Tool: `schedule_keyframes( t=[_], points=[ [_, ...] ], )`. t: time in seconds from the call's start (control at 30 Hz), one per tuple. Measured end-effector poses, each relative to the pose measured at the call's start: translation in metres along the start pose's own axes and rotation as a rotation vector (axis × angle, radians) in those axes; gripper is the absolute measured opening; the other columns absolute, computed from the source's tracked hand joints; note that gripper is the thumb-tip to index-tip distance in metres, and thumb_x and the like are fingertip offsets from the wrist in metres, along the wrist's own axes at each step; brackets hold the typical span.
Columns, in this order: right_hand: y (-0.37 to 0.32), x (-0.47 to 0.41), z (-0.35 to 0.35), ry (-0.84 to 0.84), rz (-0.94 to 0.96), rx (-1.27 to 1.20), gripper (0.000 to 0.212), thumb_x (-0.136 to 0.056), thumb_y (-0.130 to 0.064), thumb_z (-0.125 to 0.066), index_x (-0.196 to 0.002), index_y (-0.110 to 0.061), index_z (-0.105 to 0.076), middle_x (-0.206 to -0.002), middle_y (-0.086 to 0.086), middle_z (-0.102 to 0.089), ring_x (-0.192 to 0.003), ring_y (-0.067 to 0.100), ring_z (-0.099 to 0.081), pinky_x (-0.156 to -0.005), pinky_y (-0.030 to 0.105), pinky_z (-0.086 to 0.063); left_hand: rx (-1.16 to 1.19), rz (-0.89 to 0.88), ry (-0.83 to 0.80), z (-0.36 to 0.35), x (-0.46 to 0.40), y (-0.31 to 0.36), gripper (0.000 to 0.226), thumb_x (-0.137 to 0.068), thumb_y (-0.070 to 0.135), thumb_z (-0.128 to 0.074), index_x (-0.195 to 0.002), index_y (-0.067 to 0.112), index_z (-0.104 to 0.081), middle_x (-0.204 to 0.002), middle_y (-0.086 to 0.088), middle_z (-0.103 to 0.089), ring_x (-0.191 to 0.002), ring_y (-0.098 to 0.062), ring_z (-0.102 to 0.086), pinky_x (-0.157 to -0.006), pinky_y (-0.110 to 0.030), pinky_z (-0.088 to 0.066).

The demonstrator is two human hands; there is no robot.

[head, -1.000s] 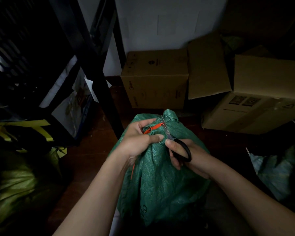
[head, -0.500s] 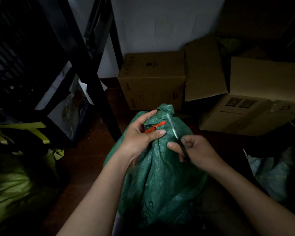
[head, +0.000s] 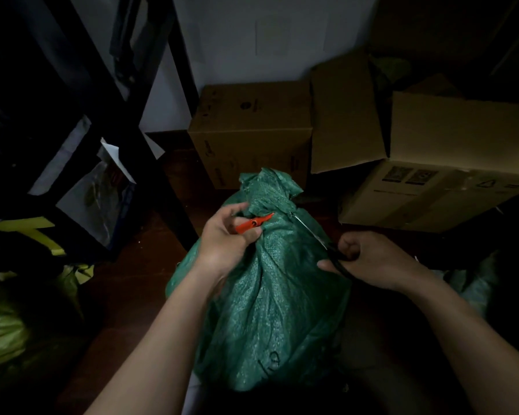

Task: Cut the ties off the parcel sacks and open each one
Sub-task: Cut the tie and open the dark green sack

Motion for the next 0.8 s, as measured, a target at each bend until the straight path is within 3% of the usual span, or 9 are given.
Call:
schedule_keyframes(
  t=[0.17,0.27,0.33,0.43,0.47,0.57,0.63,0.73,0.8],
  points=[
    [0.01,0.0,0.011,0.008,-0.08,0.271,0.046,-0.067,-0.058,-0.079,-0.068,-0.022,-0.051,-0.065,-0.007,-0.051,-0.062,0.011,-0.05,-0.06,0.031,-0.036,-0.006,-0.028,0.083,0.001,-0.005,0.0,0.041,-0.081,-0.003,-0.071,-0.118,0.014,-0.063,-0.089,-0.006,-0.062,-0.077,-0.011,-0.058,-0.061,-0.007,-0.045],
    [0.023,0.0,0.021,-0.027,-0.218,0.435,0.042,-0.072,-0.049,-0.08,-0.074,-0.018,-0.053,-0.078,0.0,-0.055,-0.072,0.015,-0.054,-0.06,0.029,-0.037,-0.042,-0.055,0.071,-0.003,-0.007,0.001,0.034,-0.081,-0.004,-0.071,-0.109,0.013,-0.067,-0.083,-0.003,-0.059,-0.07,-0.009,-0.053,-0.058,-0.008,-0.042],
    [0.024,0.0,0.024,-0.024,-0.242,0.275,0.039,-0.069,-0.043,-0.084,-0.071,-0.016,-0.056,-0.074,0.001,-0.058,-0.068,0.013,-0.055,-0.057,0.026,-0.038,-0.058,-0.04,0.085,-0.004,-0.007,0.0,0.031,-0.081,-0.004,-0.07,-0.105,0.015,-0.068,-0.081,0.0,-0.06,-0.067,-0.007,-0.052,-0.055,-0.008,-0.042],
    [0.021,0.001,0.029,-0.045,-0.278,-0.188,0.035,-0.067,-0.041,-0.084,-0.069,-0.017,-0.059,-0.059,-0.002,-0.064,-0.052,0.006,-0.057,-0.048,0.016,-0.041,-0.035,0.015,0.139,0.002,-0.009,-0.004,0.028,-0.083,-0.004,-0.069,-0.099,0.02,-0.068,-0.083,0.001,-0.065,-0.067,-0.006,-0.056,-0.052,-0.006,-0.043],
    [0.023,0.001,0.032,-0.065,-0.304,-0.186,0.034,-0.068,-0.041,-0.084,-0.072,-0.016,-0.061,-0.061,-0.002,-0.065,-0.053,0.005,-0.057,-0.047,0.014,-0.041,-0.028,0.035,0.158,0.004,-0.009,-0.006,0.027,-0.083,-0.003,-0.068,-0.093,0.022,-0.068,-0.083,0.0,-0.066,-0.067,-0.006,-0.057,-0.051,-0.005,-0.043],
    [0.03,-0.001,0.043,-0.105,-0.37,0.336,0.034,-0.07,-0.044,-0.083,-0.075,-0.017,-0.062,-0.081,-0.002,-0.062,-0.07,0.007,-0.054,-0.053,0.017,-0.039,-0.066,0.071,0.219,0.008,-0.008,-0.01,0.028,-0.083,-0.002,-0.069,-0.08,0.025,-0.068,-0.075,0.0,-0.064,-0.055,-0.005,-0.054,-0.043,-0.01,-0.04],
    [0.029,-0.005,0.04,-0.077,-0.329,0.307,0.042,-0.062,-0.048,-0.087,-0.085,-0.025,-0.061,-0.095,-0.004,-0.059,-0.085,0.008,-0.055,-0.067,0.021,-0.044,-0.072,0.102,0.285,0.016,-0.007,-0.012,0.024,-0.082,-0.004,-0.067,-0.083,0.02,-0.069,-0.07,0.001,-0.062,-0.048,-0.004,-0.051,-0.039,-0.011,-0.037],
    [0.015,-0.008,0.015,-0.105,-0.27,0.03,0.077,-0.051,-0.061,-0.085,-0.113,-0.028,-0.053,-0.111,-0.008,-0.056,-0.102,0.009,-0.056,-0.075,0.025,-0.046,0.022,0.172,0.403,0.032,-0.007,-0.018,0.024,-0.08,-0.004,-0.068,-0.082,0.019,-0.066,-0.076,0.0,-0.063,-0.06,-0.008,-0.055,-0.048,-0.012,-0.043],
    [0.009,-0.016,-0.003,-0.06,-0.231,-0.026,0.065,-0.061,-0.06,-0.081,-0.108,-0.025,-0.053,-0.109,-0.006,-0.058,-0.097,0.009,-0.057,-0.071,0.026,-0.045,0.097,0.213,0.412,0.039,-0.006,-0.022,0.027,-0.079,-0.003,-0.071,-0.079,0.023,-0.062,-0.083,-0.003,-0.065,-0.07,-0.013,-0.059,-0.064,-0.02,-0.048]
  ],
)
Point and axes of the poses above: each hand's wrist, its own x-axis away from the middle knuckle, its own z-axis out of the back of the hand, y = z × x, the point moved 5 cm from there along -x, towards the middle knuckle
